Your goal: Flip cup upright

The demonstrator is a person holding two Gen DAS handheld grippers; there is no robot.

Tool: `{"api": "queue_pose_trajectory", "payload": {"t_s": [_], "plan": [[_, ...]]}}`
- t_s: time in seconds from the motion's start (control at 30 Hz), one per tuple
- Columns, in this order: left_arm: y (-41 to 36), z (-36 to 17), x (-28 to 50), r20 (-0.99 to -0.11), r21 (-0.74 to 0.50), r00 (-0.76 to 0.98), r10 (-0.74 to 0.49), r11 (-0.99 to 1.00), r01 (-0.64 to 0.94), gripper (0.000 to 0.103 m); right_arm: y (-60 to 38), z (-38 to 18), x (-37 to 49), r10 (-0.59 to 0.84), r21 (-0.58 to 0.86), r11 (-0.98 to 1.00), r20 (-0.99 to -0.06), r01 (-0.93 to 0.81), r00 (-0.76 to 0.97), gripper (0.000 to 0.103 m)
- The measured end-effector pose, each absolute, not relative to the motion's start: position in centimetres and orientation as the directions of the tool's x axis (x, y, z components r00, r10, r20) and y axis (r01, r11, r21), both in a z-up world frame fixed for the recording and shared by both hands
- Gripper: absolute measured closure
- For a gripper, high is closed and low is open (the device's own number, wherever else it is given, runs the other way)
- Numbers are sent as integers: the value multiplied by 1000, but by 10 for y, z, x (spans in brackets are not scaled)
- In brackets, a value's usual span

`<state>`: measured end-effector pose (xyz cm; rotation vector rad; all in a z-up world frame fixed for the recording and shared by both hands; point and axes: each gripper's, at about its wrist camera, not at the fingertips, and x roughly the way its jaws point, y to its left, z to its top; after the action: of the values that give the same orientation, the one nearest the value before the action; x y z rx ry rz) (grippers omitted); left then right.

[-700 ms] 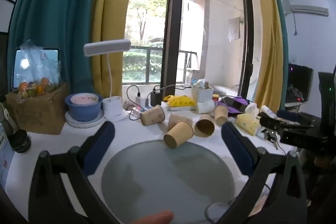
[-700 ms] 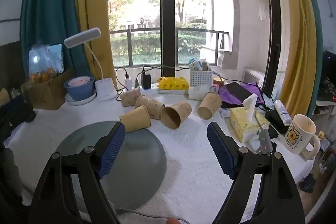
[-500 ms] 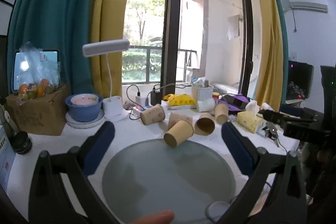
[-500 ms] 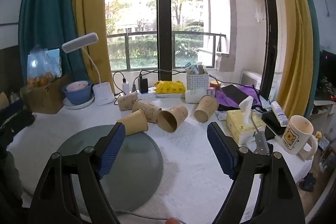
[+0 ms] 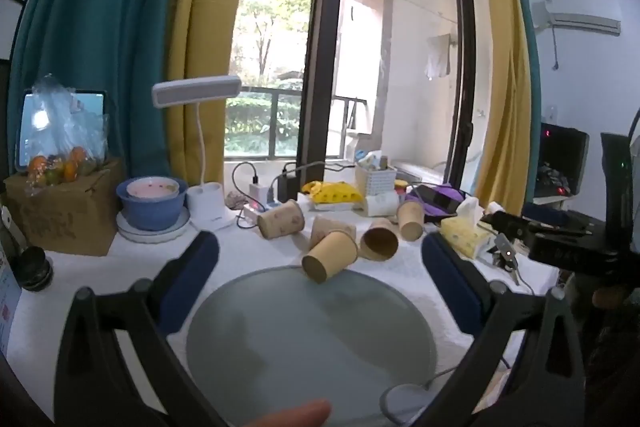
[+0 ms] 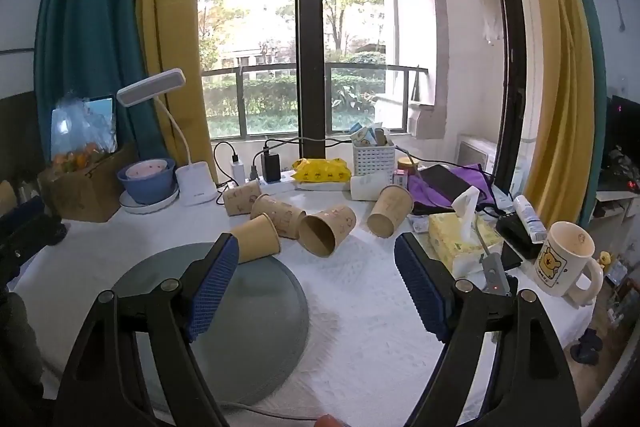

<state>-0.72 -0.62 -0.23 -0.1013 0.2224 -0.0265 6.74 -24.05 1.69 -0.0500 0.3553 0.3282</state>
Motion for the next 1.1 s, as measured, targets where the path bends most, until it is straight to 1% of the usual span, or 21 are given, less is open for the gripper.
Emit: {"api": "queue_pose_trajectory", "payload": {"t_s": [0.2,0.3,0.6,1.1], "plan": [[0,-1,-4,-219,-122,975,-21,993,-6,1,-240,16,67,307,6,946,-347,-325,886,20],[0,-1,-5,-224,-111,974,5,993,-31,1,-240,16,67,308,7,945,-345,-326,886,20],[5,-1,-7,-220,-118,975,34,991,-61,1,-239,15,68,322,16,941,-346,-337,881,20],[10,3,-8,-217,-122,976,17,992,-44,1,-233,18,69,343,24,934,-341,-357,875,20]]}}
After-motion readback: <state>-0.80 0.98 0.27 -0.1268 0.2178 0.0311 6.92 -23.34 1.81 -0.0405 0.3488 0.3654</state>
